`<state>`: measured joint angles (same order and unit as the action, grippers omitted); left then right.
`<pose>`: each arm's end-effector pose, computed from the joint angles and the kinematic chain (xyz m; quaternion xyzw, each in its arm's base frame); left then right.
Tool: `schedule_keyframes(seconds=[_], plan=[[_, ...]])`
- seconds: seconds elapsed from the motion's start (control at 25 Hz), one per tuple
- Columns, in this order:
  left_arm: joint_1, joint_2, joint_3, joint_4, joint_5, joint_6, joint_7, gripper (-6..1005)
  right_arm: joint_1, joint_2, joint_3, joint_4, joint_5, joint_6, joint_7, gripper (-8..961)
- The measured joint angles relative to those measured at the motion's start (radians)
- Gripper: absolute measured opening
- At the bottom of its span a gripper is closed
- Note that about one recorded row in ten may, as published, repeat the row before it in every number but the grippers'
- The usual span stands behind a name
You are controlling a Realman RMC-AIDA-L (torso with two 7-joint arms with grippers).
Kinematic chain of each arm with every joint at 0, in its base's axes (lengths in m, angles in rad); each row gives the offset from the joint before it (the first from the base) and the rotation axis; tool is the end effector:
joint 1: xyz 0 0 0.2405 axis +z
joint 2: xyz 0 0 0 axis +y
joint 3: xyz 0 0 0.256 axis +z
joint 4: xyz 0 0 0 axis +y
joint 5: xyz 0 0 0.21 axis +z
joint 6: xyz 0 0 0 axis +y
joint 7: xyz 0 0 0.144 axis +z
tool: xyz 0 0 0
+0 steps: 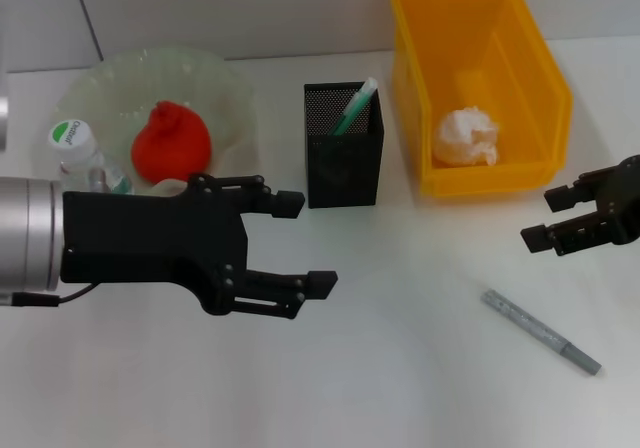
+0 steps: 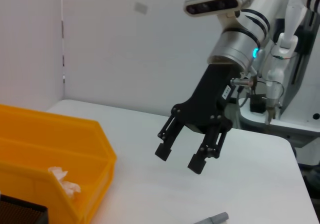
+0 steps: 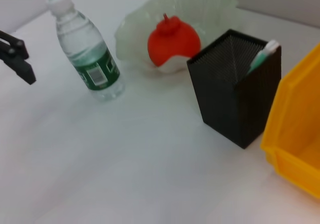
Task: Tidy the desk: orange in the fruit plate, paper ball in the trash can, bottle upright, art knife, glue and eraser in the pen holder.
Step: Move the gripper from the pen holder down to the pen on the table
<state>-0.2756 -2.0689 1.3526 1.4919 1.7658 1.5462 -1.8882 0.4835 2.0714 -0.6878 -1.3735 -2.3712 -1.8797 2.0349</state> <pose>-0.1474 0.2872 0.0158 -0.9783 -0.0962 -0.1761 0.0519 0.2438 0.3144 0.0999 -0.9322 0.3297 0.0288 0.1462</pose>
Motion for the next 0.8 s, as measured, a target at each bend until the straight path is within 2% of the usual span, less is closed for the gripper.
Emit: schedule_keyframes(seconds=[0.24,0.8], plan=[[-0.03,0.0,0.002,-0.064,-0.012,0.003,0.023,846,0.04,-0.002,-0.103,-0.015,-0.103,-0.002,0.09,761],[-0.031,0.003,-0.015,-0.069,-0.048,0.027,0.09,845,0.112,0.003,-0.266,-0.013,-0.252,-0.008,0.189,759]])
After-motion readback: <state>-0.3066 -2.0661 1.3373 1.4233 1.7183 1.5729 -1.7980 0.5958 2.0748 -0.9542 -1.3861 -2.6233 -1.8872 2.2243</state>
